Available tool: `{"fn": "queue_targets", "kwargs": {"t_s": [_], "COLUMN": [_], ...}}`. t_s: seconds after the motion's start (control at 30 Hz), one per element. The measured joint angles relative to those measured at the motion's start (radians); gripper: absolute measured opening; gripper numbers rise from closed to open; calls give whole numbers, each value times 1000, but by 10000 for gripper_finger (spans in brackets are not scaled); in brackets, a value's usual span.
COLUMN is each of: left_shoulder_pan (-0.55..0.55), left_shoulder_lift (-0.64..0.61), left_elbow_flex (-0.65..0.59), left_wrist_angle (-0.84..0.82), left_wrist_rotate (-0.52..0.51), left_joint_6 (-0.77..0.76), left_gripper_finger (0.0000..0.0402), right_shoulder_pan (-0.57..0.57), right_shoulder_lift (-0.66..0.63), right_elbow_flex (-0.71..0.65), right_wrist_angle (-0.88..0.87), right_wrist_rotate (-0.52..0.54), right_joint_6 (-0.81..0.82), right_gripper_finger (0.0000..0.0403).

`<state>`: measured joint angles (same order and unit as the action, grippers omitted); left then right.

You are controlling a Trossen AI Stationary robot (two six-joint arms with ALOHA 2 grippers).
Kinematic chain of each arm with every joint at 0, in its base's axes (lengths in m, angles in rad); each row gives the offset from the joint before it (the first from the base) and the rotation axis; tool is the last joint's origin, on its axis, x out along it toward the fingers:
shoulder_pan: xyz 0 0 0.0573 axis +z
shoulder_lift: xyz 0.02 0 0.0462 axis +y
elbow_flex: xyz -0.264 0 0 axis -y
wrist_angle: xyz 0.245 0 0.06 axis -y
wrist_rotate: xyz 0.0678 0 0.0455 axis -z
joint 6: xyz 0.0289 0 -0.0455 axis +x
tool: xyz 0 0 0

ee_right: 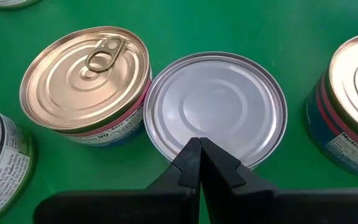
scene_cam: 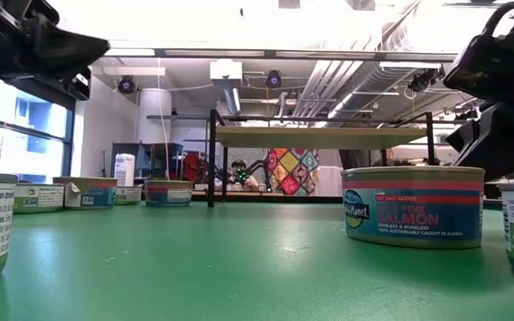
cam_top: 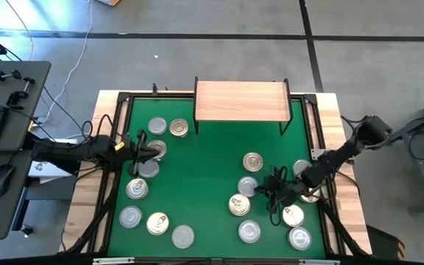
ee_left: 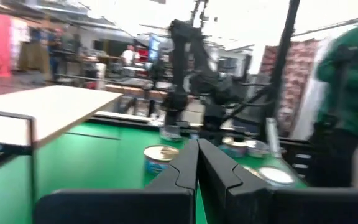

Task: Stack canned seafood by type on shelf
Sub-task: Put the blue pink tuna can on the shelf

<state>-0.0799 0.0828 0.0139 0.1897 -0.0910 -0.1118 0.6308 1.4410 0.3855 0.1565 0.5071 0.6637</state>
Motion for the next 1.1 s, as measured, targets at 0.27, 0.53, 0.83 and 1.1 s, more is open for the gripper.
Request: {"fn": "queue_targets", "kwargs": {"t_s": [0.27, 0.53, 0.83, 1.1], "left_shoulder_pan": [0, -4, -49, -74], "left_shoulder_lift": [176, 459, 800, 1015], "left_elbow_flex": [0, 43, 254, 429], "left_wrist_angle": [118, 249, 250, 259], "left_wrist_rotate": [-33, -54, -111, -111], "left_joint_6": [-7, -18, 20, 63], "left_gripper_finger": [0, 0, 0, 0], "right_shoulder_pan": [-105, -269, -372, -367], "right_shoulder_lift": [8, 70, 298, 310], "right_elbow_flex": [-2, 85, 272, 451], "right_wrist_angle": [104, 111, 206, 163], "right_wrist_rotate": [-13, -73, -93, -93], "right_joint_6": [-107, -256, -358, -536], "right_gripper_finger": [0, 0, 0, 0]}}
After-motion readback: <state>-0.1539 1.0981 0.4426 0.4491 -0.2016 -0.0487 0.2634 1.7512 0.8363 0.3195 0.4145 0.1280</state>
